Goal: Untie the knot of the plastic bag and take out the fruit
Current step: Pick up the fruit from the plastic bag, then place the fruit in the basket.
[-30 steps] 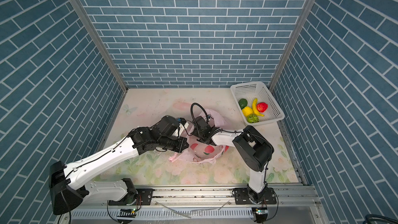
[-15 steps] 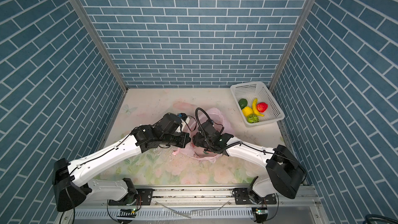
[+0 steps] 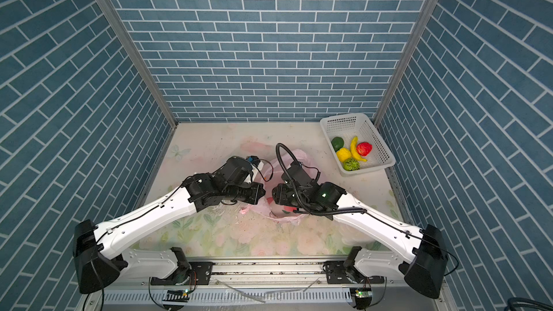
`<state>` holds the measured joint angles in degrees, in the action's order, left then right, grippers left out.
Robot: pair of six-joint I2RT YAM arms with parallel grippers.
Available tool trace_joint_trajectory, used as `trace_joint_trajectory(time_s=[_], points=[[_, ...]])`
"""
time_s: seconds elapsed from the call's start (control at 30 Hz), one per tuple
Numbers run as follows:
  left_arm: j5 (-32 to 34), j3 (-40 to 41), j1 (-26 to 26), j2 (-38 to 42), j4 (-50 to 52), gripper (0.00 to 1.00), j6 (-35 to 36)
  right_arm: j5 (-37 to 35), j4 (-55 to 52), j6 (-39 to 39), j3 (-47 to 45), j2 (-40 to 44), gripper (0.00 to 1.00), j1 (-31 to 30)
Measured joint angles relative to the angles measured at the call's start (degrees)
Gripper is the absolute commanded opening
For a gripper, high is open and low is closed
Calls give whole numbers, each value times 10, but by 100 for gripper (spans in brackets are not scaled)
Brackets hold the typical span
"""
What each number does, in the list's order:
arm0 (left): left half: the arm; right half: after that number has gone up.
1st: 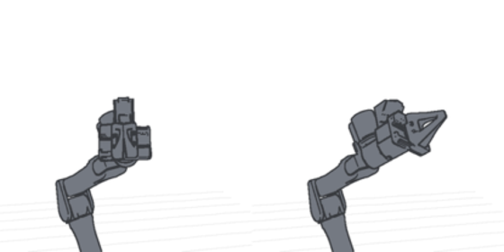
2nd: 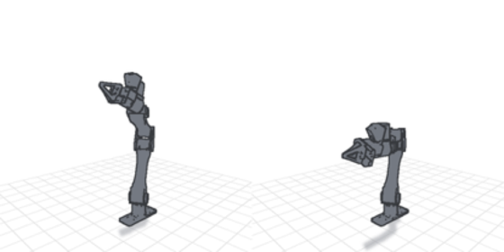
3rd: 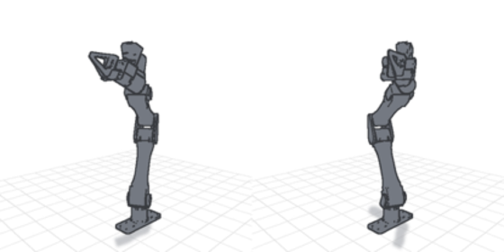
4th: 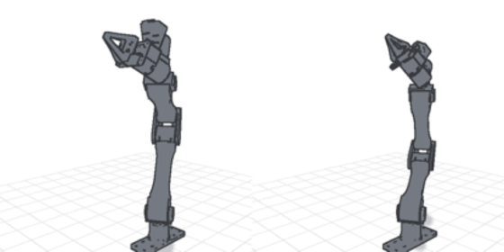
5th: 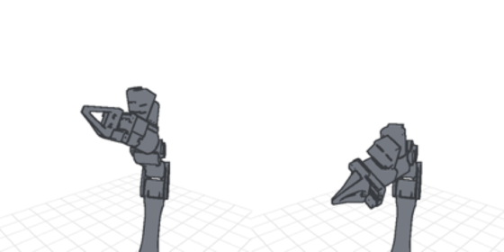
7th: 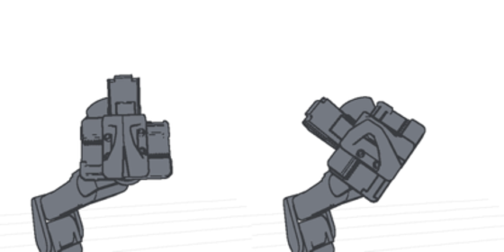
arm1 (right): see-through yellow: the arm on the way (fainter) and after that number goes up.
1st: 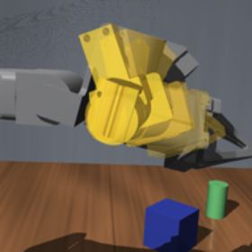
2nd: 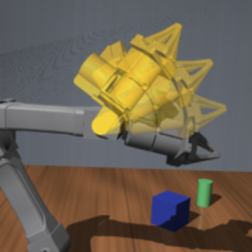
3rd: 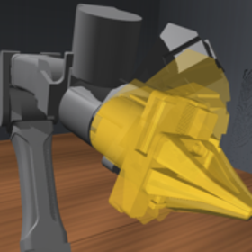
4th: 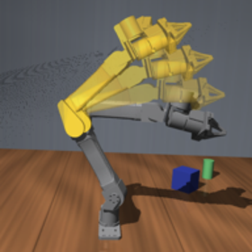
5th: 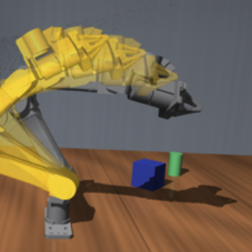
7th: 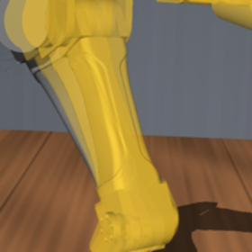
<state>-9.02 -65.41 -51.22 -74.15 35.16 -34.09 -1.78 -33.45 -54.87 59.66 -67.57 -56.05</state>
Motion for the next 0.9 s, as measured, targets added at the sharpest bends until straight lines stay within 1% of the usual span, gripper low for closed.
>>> trace_joint_trajectory(time_s=[0.13, 0.23, 0.5, 0.63, 0.77, 0.9], points=[[0, 0, 0, 0, 1, 0, 0, -7, -38, 25, 49, 7, 43, 18], [0, 0, 0, 0, 1, 0, 0, -5, -55, 44, 73, 13, 43, 57], [-1, 0, 0, 0, 6, 0, 0, 15, -89, 112, 117, 21, 44, 209], [-5, 0, 0, 0, 5, 0, 0, 36, -83, 150, 120, 17, 44, 303], [-14, 2, 0, 0, 2, 0, 0, 65, -47, 180, 120, -19, 44, 407], [-23, 4, 0, 1, -7, 0, 0, 92, 8, 199, 120, -94, 44, 483]])
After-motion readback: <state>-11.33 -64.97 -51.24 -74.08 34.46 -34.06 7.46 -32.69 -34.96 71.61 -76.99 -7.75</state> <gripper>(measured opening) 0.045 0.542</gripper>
